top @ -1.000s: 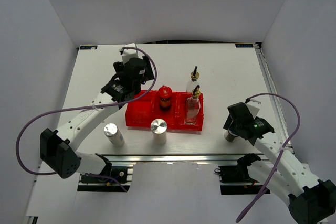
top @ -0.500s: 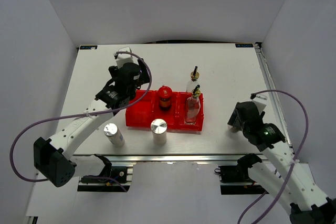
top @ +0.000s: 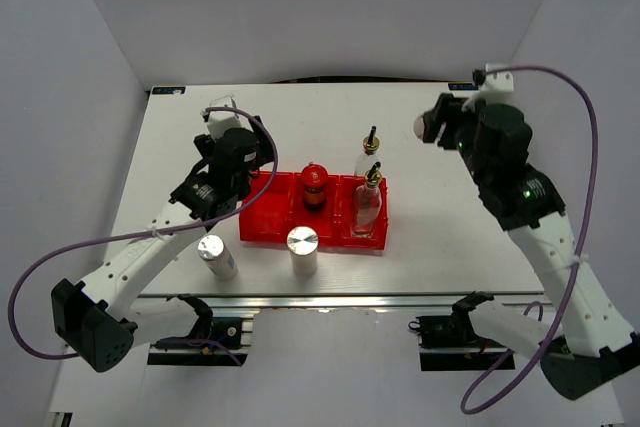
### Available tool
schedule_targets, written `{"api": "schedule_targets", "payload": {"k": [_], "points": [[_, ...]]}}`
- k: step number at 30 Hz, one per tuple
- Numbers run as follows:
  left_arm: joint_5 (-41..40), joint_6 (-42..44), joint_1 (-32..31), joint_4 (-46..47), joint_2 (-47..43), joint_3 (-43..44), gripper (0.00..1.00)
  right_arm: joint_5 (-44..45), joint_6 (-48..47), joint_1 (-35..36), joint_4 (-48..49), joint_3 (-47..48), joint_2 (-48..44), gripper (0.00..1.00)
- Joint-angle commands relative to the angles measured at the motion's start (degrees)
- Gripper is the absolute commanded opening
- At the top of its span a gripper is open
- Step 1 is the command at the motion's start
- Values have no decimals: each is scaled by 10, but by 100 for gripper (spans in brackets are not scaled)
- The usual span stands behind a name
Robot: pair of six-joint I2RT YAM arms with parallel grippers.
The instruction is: Organize the condiment bottles
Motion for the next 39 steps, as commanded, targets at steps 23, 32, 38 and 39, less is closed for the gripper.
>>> {"api": "schedule_targets", "payload": {"k": [23, 32, 38, 39], "points": [[-56, -37, 33, -53, -83, -30, 98, -407, -229, 263, -62, 347, 334, 0], [-39, -30, 33, -43, -85, -41, 98, -348, -166, 277, -15, 220, 325, 0], [-34, -26, 33, -41, -85, -44, 98, -306, -147, 278, 10, 185, 338, 0], [-33, -25, 33, -41, -84, -45, 98, -308, -143, 279, 9, 182, 344, 0]]}}
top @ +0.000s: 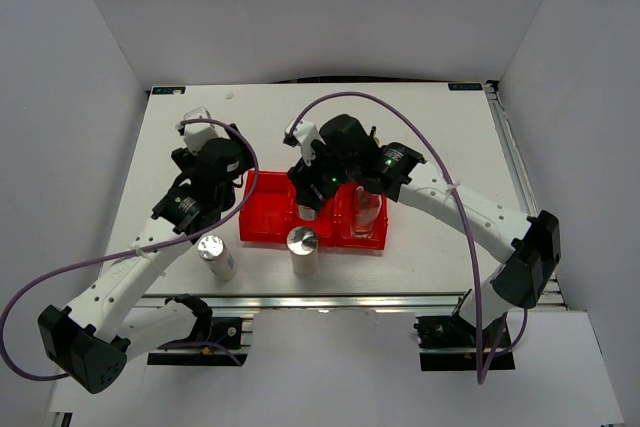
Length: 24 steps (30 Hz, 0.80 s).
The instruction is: Organize the condiment bottles
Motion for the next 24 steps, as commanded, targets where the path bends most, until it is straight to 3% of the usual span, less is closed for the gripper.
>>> {"api": "schedule_targets", "payload": {"k": [1, 14, 24], "points": [[7, 7, 2, 9, -10, -6, 98, 10, 22, 3, 93, 10, -6, 0], [10, 10, 2, 10, -2, -6, 98, 80, 42, 10, 141, -55, 10, 0], [8, 9, 2, 9, 5, -4, 98, 77, 65, 10, 158, -97, 30, 0]]}}
